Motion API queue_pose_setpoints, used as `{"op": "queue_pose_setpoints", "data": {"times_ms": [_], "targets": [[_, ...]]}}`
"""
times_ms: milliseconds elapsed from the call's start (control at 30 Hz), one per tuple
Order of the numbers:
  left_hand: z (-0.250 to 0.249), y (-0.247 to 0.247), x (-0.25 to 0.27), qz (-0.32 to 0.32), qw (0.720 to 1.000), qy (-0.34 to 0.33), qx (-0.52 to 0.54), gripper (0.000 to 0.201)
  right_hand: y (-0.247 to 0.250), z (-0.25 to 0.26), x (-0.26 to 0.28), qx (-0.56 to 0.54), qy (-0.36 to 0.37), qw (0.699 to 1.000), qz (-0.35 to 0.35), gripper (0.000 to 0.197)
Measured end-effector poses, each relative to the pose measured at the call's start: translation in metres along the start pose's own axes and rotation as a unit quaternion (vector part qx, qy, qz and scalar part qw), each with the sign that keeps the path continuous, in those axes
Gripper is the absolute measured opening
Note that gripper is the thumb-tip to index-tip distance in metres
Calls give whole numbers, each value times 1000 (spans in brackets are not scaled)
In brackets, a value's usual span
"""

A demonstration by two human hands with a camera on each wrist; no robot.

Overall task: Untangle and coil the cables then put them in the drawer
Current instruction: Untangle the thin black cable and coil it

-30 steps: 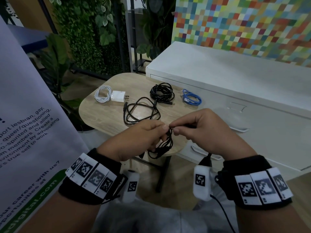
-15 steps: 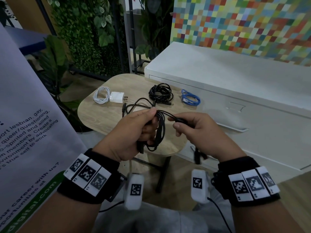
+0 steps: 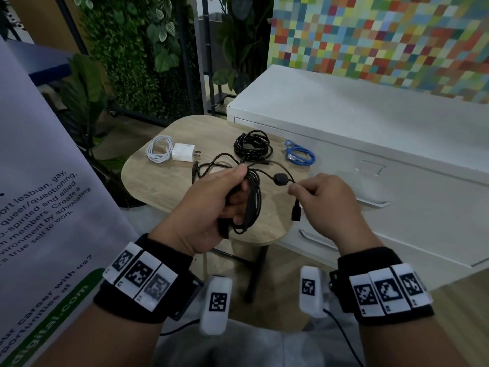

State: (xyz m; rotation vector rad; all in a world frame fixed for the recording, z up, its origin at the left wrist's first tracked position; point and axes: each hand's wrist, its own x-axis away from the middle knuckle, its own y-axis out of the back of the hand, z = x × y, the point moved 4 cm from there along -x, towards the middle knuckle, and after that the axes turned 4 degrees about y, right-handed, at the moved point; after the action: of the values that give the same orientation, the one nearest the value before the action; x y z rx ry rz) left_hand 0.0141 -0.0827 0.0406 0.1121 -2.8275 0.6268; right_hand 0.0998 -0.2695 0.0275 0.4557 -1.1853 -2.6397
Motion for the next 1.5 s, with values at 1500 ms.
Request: {"op": "queue_pose_setpoints", "data": {"times_ms": [1500], "targets": [[14,-9,-13,-67,989,-121,-57,35,-46,41,17,-463,-42,884,45,16]]}}
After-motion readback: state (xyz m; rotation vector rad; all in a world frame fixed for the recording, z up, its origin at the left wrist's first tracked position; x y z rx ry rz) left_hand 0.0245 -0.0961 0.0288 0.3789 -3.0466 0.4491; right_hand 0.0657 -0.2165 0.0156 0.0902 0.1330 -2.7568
